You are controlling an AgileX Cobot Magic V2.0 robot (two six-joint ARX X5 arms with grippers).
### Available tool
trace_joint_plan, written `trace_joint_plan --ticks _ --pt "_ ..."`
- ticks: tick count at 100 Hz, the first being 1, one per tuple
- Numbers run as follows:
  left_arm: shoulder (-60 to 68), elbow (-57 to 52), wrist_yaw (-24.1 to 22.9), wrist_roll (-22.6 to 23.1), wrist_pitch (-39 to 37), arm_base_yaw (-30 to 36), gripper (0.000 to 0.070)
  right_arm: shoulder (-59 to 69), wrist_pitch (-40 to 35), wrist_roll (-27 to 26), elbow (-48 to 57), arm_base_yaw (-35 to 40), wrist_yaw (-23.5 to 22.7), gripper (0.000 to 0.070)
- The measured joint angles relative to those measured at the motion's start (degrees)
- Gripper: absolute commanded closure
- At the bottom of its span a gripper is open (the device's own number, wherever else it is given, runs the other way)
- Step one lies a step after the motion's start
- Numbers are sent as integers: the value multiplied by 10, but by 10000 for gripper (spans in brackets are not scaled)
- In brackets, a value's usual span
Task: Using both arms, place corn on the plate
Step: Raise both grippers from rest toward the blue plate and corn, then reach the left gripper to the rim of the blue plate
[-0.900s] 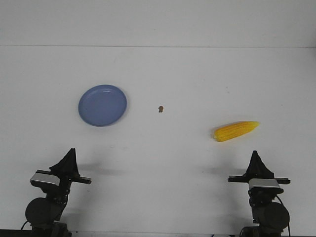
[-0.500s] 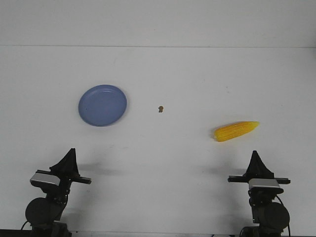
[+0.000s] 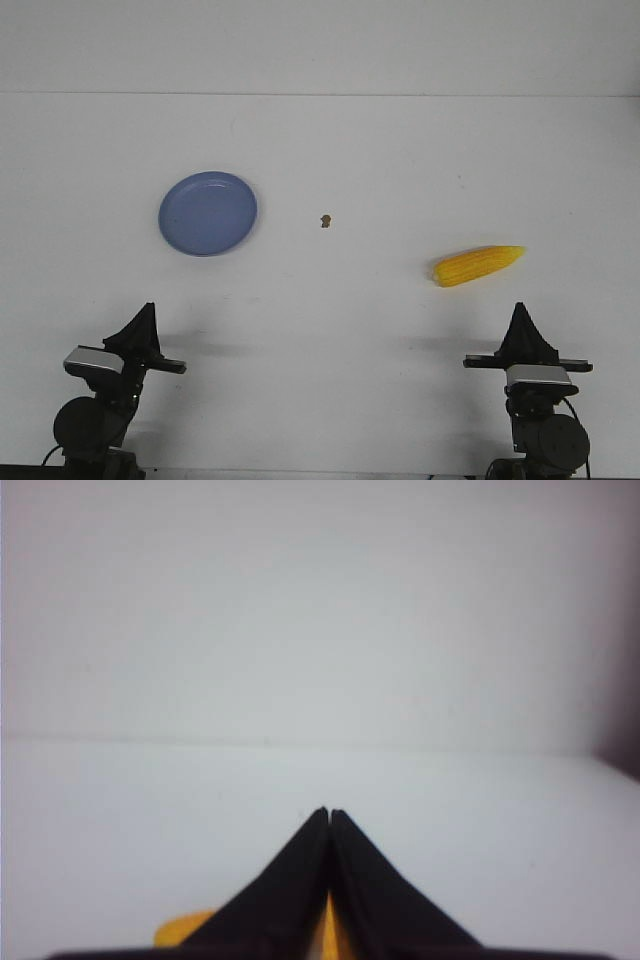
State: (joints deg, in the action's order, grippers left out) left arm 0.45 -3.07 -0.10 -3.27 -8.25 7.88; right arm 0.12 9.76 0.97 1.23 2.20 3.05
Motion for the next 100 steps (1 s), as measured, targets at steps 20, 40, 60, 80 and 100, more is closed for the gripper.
trace_joint_plan --ticks 20,40,60,80,100 --pt "50 -122 0 -36 54 0 687 17 -107 -28 90 0 11 700" --pt "207 -313 0 -44 203 0 687 128 -283 -62 251 0 17 700" --pt "387 -516 0 -46 392 0 687 286 -458 -69 430 0 17 700" --pt "505 -602 1 -40 454 0 687 422 -520 -70 506 0 1 700" --pt "549 -603 4 -26 480 0 688 488 -524 -70 509 0 -62 700"
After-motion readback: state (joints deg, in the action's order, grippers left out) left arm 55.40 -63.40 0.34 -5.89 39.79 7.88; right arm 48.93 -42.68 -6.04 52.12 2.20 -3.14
